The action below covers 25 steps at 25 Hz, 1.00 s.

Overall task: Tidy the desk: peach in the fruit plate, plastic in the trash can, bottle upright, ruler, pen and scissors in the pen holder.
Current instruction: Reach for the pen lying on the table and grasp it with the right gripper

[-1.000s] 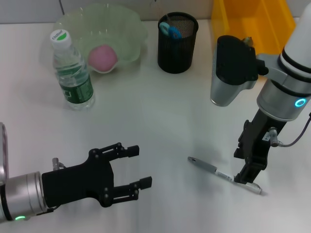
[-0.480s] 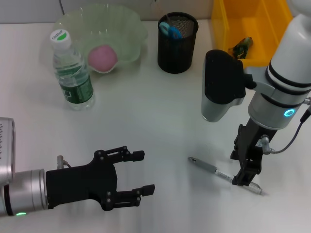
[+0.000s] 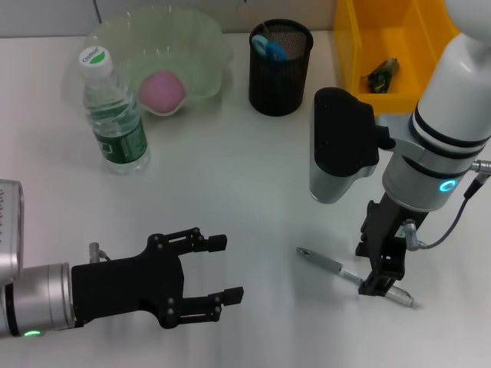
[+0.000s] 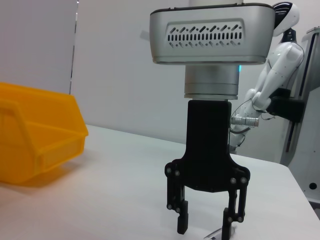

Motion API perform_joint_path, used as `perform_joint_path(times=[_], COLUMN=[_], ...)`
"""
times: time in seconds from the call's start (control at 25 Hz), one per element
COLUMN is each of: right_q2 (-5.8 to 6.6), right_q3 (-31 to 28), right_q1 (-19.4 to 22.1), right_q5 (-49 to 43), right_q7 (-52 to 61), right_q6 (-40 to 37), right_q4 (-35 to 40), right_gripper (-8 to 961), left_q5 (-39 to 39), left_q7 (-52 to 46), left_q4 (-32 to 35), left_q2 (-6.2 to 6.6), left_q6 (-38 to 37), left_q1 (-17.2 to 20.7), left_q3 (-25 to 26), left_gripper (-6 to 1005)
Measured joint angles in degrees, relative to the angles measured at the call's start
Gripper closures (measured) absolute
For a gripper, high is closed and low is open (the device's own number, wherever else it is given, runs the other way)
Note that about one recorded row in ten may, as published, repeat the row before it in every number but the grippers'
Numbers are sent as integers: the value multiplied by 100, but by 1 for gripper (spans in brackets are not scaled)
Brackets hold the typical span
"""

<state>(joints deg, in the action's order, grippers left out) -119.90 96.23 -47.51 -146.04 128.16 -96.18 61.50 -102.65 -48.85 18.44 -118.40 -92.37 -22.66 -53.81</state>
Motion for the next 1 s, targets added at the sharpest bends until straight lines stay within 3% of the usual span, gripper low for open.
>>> perform_joint_path(times=[0.44,0.88,1.0], right_q2=[2,2,3], right_q3=[259,479,494], right_q1=[55,75,76], right_q5=[65,67,68], right_q7=[10,9,9], right_q6=[162,265,305], right_q4=[33,51,52], right_gripper=[452,465,526], left_q5=[0,0,0], left_q7=[7,34,34], left_q4=[2,1,2], left_q2=[1,1,1], left_q6=[-29,-14,-25], left_q1=[30,51,52], left_q3=[7,34,43], left_gripper=[230,231,230])
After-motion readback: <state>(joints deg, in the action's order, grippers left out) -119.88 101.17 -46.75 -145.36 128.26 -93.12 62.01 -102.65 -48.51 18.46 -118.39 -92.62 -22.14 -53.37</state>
